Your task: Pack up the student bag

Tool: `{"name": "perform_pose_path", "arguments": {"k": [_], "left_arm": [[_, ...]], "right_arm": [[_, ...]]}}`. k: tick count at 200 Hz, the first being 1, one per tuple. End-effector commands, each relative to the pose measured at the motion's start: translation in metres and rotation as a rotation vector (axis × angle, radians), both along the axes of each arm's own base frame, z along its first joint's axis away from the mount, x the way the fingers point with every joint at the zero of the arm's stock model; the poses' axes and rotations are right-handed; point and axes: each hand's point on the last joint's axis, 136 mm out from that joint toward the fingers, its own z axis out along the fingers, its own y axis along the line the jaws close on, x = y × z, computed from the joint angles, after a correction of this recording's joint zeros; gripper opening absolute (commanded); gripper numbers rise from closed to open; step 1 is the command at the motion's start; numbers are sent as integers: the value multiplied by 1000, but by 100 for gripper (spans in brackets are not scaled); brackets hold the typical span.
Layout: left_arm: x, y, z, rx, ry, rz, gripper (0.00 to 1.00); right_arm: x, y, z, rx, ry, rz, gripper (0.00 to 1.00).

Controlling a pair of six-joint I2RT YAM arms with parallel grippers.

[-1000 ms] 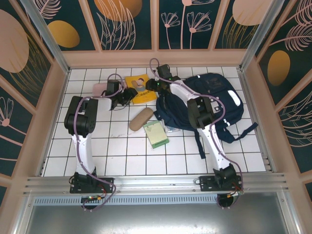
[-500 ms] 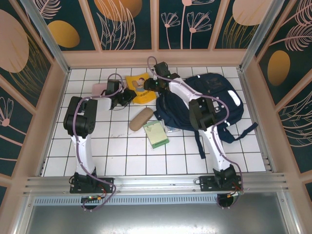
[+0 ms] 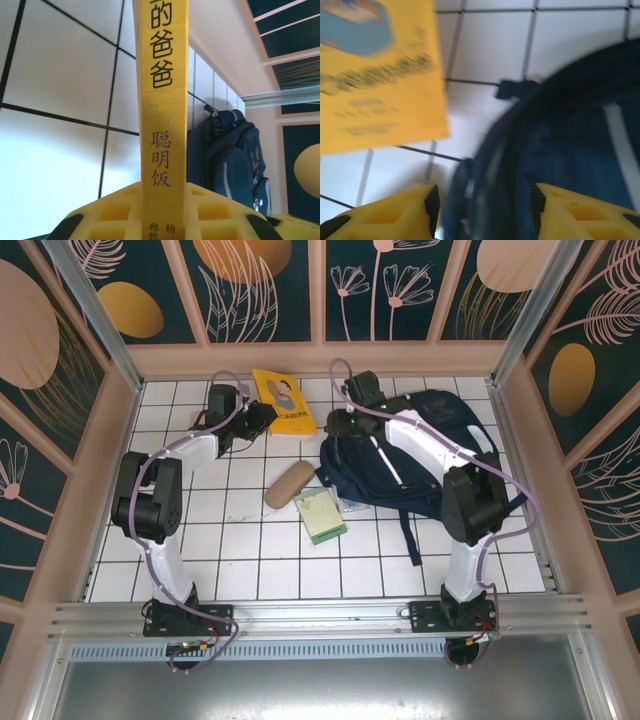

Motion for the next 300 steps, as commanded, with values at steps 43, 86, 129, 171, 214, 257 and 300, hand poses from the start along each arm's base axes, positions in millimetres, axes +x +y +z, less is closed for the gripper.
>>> {"name": "perform_pose_path", "arguments": {"k": [43, 86, 129, 171, 214, 257, 300], "left_arm": [[-14, -2, 81, -30, -182, -37, 0], [-22, 0, 99, -29, -214, -38, 0], [-29, 0, 106, -36, -224, -43, 0], [-38, -7, 121, -155, -238, -47, 0], [-48, -27, 123, -212, -238, -79, 0], [-61, -78, 118, -290, -215, -159, 0], [-63, -136, 104, -362, -158, -224, 0]], "right_arm": [[-43, -57, -55, -209, 91, -18, 53], [-43, -68, -69, -255, 99, -44, 31], [-29, -66, -39, -257, 40, -71, 0], [-4, -68, 30, -193, -81, -106, 0], [17, -77, 104, -69, -187, -127, 0], [28, -109, 169, 97, -273, -179, 0], [28, -125, 206, 215, -334, -202, 0]]}}
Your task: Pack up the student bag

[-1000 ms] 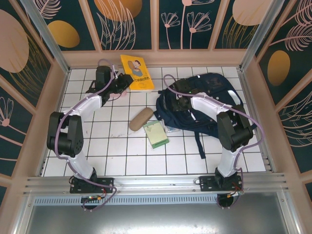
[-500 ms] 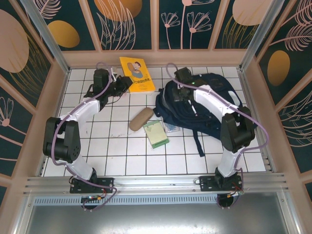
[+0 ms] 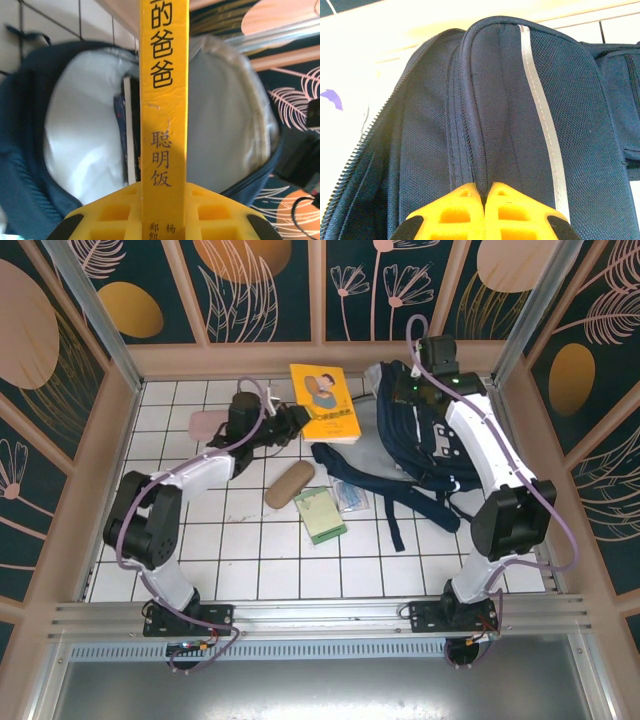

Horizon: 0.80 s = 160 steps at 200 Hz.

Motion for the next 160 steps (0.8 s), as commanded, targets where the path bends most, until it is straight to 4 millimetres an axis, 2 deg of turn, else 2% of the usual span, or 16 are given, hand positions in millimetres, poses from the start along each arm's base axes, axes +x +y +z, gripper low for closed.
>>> {"name": "perform_pose_path", "arguments": {"k": [1, 47, 77, 97, 133, 160], "left_arm": [[6, -32, 37, -120, -92, -44, 0], [9, -93, 27, -201, -45, -115, 0], [6, -138, 2, -181, 10, -167, 0], [7, -158, -16, -152, 46, -172, 0], [18, -192, -29, -90, 46, -157, 0], [11, -228, -48, -32, 70, -190, 0]], "right_arm": [[1, 5, 85, 134, -211, 21, 0], [0, 4, 95, 184, -227, 24, 0], [0, 7, 93, 209, -217, 33, 0], [-1, 9, 92, 222, -213, 38, 0], [-3, 11, 90, 233, -207, 44, 0], [-2, 11, 88, 233, -203, 47, 0]]}}
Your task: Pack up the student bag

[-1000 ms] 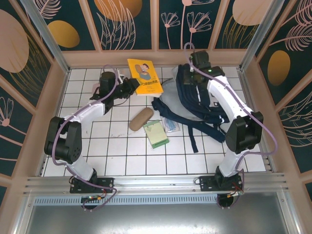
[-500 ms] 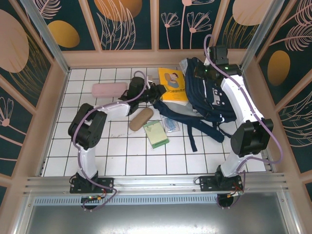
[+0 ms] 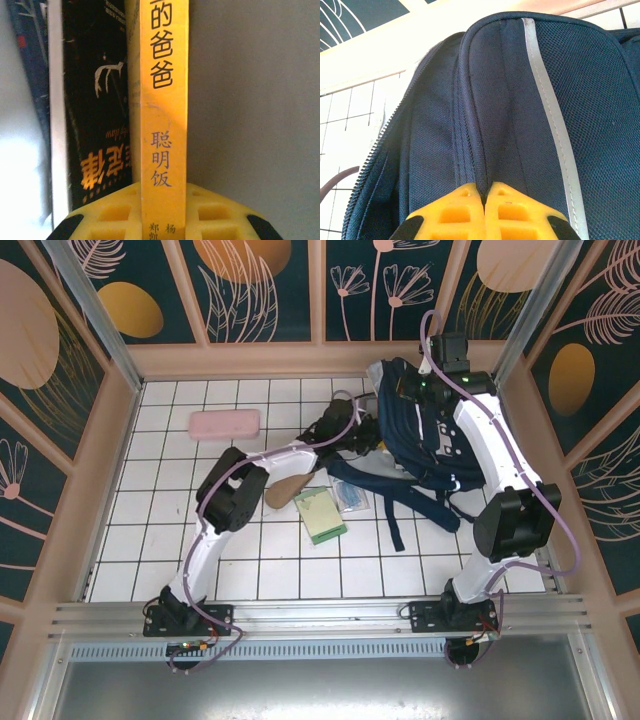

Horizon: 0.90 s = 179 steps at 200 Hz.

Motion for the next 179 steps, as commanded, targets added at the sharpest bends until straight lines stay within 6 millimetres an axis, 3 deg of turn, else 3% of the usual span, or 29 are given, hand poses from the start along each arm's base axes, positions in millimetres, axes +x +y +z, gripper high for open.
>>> {"name": "perform_pose_path", "arguments": {"k": [1, 37, 48, 62, 85, 111, 135, 169, 179], "left_arm": [[3, -27, 16, 9, -67, -5, 0], [0, -48, -11, 109, -41, -17, 0], [1, -52, -11, 142, -51, -26, 15], [0, -54, -13, 166, -58, -40, 23], [-1, -47, -4, 203, -91, -34, 58], [1, -29, 22, 256, -178, 4, 75], [2, -9, 52, 285, -251, 39, 82], [1, 32, 71, 348, -291, 86, 82], [1, 50, 65, 375, -278, 105, 82]], "right_arm": [[0, 10, 80, 105, -231, 36, 0], [0, 10, 81, 107, -230, 33, 0], [0, 9, 79, 104, -229, 30, 0], [0, 7, 77, 95, -226, 24, 0], [1, 4, 75, 80, -225, 14, 0], [1, -1, 73, 73, -223, -1, 0], [0, -6, 69, 66, -217, -13, 0], [-2, -13, 57, 52, -199, -25, 0], [-3, -14, 51, 40, -189, -28, 0]]}}
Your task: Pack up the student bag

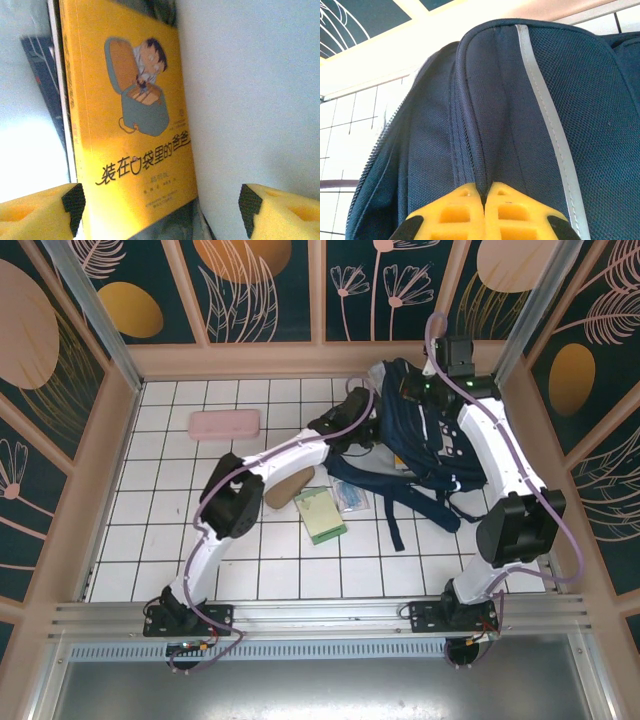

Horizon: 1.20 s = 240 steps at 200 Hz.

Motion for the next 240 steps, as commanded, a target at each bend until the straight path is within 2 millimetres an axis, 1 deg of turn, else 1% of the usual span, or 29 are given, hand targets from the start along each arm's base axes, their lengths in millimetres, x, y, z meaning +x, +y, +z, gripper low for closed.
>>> {"name": "perform_pose_path", "arguments": {"k": [1, 5, 9, 17, 27, 48, 62, 83, 97, 117, 139, 144, 157, 171, 185, 193, 215, 240], "left_arm": [[6, 41, 33, 33, -85, 48, 82], [6, 48, 34, 37, -89, 58, 81], [6, 55, 29, 50, -81, 69, 81], [6, 69, 27, 60, -82, 87, 80], [6, 87, 18, 86, -70, 110, 79], [6, 123, 5, 149, -72, 158, 77], [6, 144, -5, 198, -70, 187, 75], [6, 166, -23, 258, -49, 218, 73], [5, 175, -33, 280, -33, 225, 70], [3, 188, -50, 330, -8, 239, 70], [-1, 208, -63, 382, 9, 266, 70], [-2, 211, -64, 387, 11, 271, 70], [-4, 223, -64, 400, 11, 287, 69], [-7, 236, -64, 417, 9, 301, 68], [-11, 247, -65, 441, 4, 297, 68], [-14, 252, -66, 466, -4, 287, 67], [-23, 269, -74, 572, -17, 266, 67], [-35, 265, -81, 576, -18, 195, 67]], "right_arm": [[2, -5, 45, 23, -161, -12, 0], [1, -5, 43, 20, -157, -12, 0], [1, -6, 40, 15, -153, -13, 0], [0, -7, 33, 7, -141, -13, 0], [-1, -10, 26, -9, -131, -23, 0], [-2, -24, 14, -63, -113, -80, 0], [-2, -32, 12, -87, -116, -110, 0], [-3, -38, 11, -99, -115, -125, 0], [-3, -39, 10, -103, -114, -126, 0], [-5, -34, 4, -95, -98, -99, 0], [-8, -27, -10, -118, -63, -73, 0], [-9, -25, -13, -127, -56, -70, 0], [-11, -20, -20, -159, -42, -66, 5], [-12, -13, -23, -189, -42, -56, 8], [-13, -3, -26, -196, -39, -30, 7], [-13, 0, -28, -195, -36, -26, 0], [-11, 6, -37, -195, -22, -15, 0], [-10, 11, -43, -198, -9, -4, 0]]}}
